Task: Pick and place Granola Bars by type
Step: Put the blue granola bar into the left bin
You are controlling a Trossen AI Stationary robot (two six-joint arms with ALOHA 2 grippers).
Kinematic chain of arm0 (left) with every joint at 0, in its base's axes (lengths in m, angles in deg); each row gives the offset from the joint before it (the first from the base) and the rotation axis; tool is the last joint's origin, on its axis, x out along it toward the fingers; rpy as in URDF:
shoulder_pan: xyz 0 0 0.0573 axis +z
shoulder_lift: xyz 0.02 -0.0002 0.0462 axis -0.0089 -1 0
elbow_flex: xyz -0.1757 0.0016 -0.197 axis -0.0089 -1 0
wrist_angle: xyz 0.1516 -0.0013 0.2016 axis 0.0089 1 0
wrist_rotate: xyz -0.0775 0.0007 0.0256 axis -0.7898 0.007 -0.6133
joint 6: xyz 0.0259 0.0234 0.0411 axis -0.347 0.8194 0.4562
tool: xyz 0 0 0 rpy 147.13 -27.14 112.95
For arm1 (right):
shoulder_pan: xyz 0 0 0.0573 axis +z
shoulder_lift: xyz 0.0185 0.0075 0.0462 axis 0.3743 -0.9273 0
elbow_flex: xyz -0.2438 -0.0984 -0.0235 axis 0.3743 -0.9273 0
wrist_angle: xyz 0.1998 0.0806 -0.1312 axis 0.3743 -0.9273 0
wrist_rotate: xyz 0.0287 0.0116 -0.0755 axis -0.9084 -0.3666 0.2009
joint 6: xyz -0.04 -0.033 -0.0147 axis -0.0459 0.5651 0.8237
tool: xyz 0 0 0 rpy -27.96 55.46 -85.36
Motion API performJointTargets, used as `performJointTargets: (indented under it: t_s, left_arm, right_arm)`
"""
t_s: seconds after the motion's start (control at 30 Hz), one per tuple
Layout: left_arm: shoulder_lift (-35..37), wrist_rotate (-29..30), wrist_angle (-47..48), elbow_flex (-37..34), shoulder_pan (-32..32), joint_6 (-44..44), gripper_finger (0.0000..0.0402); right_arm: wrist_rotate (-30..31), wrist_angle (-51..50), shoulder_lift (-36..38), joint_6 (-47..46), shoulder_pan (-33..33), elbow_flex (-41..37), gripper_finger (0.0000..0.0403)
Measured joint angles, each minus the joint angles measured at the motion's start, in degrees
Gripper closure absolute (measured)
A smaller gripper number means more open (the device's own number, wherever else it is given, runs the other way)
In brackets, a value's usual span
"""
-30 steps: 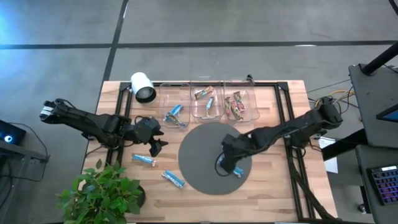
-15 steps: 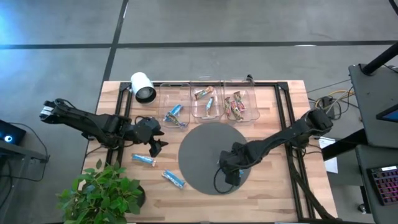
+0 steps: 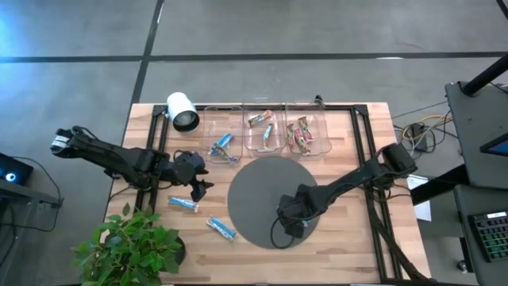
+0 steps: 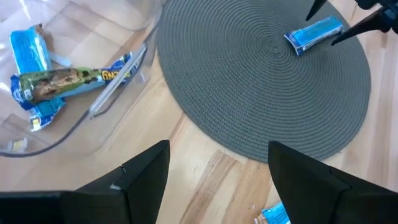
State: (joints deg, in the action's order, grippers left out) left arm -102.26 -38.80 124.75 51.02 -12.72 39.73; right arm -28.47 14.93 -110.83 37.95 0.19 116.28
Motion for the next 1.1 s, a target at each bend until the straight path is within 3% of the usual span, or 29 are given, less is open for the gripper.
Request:
performJointTargets:
  t_s: [0.13,0.3,0.63,0.9,1.1]
  left_arm:
    - [0.0,-0.5,-0.7,-0.3,0.0,0.2,0.0149]
    - [0.0,-0.6,-1.8,-0.3,0.0,2.0,0.0149]
    - [0.0,-0.7,-1.7,-0.4,-0.1,2.6,0.0149]
    - [0.0,-1.8,-1.7,-0.4,0.0,2.9,0.0149]
    - [0.0,-3.8,-1.1,-1.3,-0.6,2.8,0.0149]
  right_arm:
    - [-1.4,0.3,-1.4,-6.3,-0.7,-0.7,0.0145]
    - [-2.2,1.1,-2.0,-11.9,-1.2,-1.6,0.0195]
    - [-3.8,1.6,0.9,-10.9,-1.9,-1.6,0.0322]
    - [0.8,3.8,9.7,-14.9,-5.7,0.3,0.0334]
    - [7.7,25.7,15.4,-15.5,-14.8,0.6,0.0335]
